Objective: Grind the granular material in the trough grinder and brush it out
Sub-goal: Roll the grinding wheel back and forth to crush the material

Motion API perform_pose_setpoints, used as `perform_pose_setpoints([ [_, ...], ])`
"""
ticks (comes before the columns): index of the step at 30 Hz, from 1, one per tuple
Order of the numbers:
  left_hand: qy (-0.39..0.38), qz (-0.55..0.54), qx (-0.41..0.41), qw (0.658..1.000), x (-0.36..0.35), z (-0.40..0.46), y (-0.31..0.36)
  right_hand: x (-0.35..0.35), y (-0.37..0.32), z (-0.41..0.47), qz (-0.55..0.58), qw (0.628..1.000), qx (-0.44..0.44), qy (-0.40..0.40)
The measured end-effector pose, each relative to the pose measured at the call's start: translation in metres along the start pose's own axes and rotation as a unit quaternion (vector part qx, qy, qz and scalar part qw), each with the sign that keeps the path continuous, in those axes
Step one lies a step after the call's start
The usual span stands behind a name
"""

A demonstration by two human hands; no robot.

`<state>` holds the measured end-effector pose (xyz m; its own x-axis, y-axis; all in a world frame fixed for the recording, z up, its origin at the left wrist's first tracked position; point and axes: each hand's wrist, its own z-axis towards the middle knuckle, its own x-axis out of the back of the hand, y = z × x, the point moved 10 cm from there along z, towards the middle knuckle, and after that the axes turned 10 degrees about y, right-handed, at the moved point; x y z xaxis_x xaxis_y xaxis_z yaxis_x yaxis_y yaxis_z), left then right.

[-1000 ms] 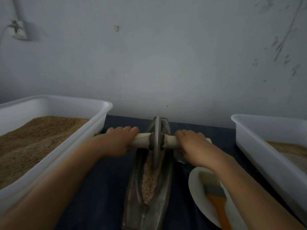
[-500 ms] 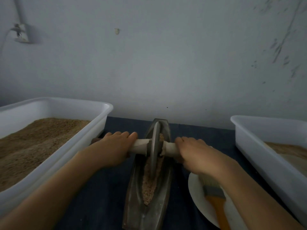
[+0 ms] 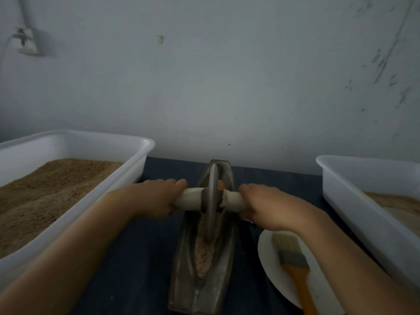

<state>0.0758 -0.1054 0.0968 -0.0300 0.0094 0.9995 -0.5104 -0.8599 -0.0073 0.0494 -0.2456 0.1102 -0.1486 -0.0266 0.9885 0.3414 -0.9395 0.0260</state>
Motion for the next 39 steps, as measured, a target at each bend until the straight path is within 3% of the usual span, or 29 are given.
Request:
perform_pose_setpoints([
  [6, 0.231, 0.121, 0.034, 0.965, 0.016, 0.024, -0.005, -0.001, 0.021, 0.019, -0.057, 0.988, -0.018, 0.145],
  [9, 0.272, 0.116, 0.032, 0.955, 0.019, 0.025, -0.004, 0.000, 0.021, 0.019, -0.068, 0.981, -0.026, 0.178],
  [14, 0.202, 0.079, 0.019, 0.976, 0.012, 0.017, -0.008, 0.002, 0.003, 0.009, -0.085, 0.987, -0.003, 0.138],
  [22, -0.048, 0.006, -0.018, 0.999, 0.002, -0.020, 0.010, 0.002, -0.016, -0.022, 0.007, 0.997, 0.024, -0.077],
  [27, -0.086, -0.020, -0.026, 0.996, 0.003, -0.027, 0.012, -0.001, -0.017, -0.029, 0.034, 0.991, 0.027, -0.130],
  [30, -0.062, -0.034, -0.019, 0.997, 0.000, -0.016, 0.009, -0.003, -0.009, -0.015, 0.039, 0.996, 0.008, -0.085],
  [34, 0.004, -0.016, 0.017, 1.000, 0.001, 0.007, -0.004, 0.000, 0.011, 0.008, -0.023, 0.998, -0.006, 0.060],
  [39, 0.216, 0.113, 0.034, 0.969, 0.015, 0.026, -0.006, -0.001, 0.022, 0.019, -0.055, 0.983, -0.006, 0.174],
])
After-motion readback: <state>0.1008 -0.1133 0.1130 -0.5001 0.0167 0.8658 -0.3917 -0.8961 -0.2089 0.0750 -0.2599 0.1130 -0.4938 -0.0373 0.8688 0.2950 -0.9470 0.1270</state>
